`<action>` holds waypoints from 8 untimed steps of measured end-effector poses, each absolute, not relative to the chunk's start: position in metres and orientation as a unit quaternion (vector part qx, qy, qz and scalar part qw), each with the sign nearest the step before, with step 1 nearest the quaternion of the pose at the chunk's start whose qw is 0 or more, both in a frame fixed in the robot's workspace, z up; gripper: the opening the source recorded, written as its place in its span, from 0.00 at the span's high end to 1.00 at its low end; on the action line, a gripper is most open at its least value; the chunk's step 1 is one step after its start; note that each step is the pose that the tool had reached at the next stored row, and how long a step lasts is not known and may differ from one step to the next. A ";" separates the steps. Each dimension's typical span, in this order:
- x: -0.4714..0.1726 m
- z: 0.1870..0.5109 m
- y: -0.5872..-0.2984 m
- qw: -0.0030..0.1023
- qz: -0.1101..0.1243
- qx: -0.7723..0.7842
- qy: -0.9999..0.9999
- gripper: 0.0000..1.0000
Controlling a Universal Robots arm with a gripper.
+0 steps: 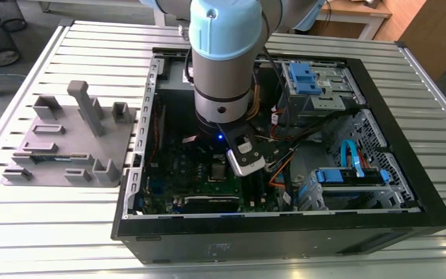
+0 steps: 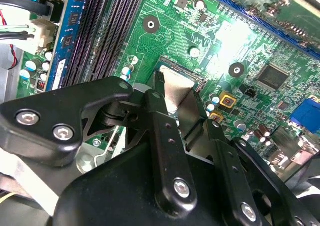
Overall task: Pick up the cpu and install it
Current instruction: 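Place the cpu into insertion slot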
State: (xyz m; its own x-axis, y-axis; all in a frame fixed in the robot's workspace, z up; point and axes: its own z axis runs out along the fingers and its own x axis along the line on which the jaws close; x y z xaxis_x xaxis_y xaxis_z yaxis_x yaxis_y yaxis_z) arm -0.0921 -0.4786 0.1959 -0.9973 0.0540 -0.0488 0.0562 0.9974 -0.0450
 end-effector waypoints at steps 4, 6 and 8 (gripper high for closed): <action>-0.092 0.196 -0.479 0.024 -0.023 0.027 0.999 0.61; -0.092 0.196 -0.479 0.024 -0.023 0.030 0.999 0.54; -0.092 0.195 -0.479 0.024 -0.023 0.034 0.999 0.54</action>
